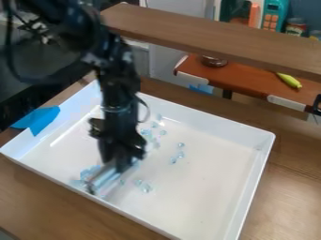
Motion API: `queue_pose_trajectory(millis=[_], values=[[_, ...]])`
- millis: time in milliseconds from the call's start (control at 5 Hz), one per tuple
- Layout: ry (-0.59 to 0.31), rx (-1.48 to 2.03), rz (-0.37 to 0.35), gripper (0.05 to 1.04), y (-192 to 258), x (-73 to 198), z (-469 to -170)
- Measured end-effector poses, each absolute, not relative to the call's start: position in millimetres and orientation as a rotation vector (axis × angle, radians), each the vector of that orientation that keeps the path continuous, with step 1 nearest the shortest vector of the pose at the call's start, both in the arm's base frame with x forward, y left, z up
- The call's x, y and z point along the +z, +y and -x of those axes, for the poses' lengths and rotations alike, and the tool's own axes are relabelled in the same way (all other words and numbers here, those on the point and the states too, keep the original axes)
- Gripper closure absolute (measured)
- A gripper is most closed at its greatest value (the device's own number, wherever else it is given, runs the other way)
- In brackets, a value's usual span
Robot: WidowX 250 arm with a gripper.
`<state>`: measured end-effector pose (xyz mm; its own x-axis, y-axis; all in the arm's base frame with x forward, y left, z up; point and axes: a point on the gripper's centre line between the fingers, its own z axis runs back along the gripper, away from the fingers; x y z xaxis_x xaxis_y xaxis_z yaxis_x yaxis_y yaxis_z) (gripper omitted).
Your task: Sweep into pile
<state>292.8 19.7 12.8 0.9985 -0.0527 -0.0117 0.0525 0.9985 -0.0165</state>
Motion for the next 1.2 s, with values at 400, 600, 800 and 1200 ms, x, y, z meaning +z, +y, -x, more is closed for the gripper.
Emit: queue_pose_trajectory(millis=[400,600,800,1200], values=[[-0.083,-0.029,-0.025,0.719,44,36,-304],[-0.152,0.027,-0.061,0.720,100,53,-316],[-0.172,0.023,-0.054,0.720,138,45,-317],[-0.163,-0.014,-0.071,0.720,173,6,-303]])
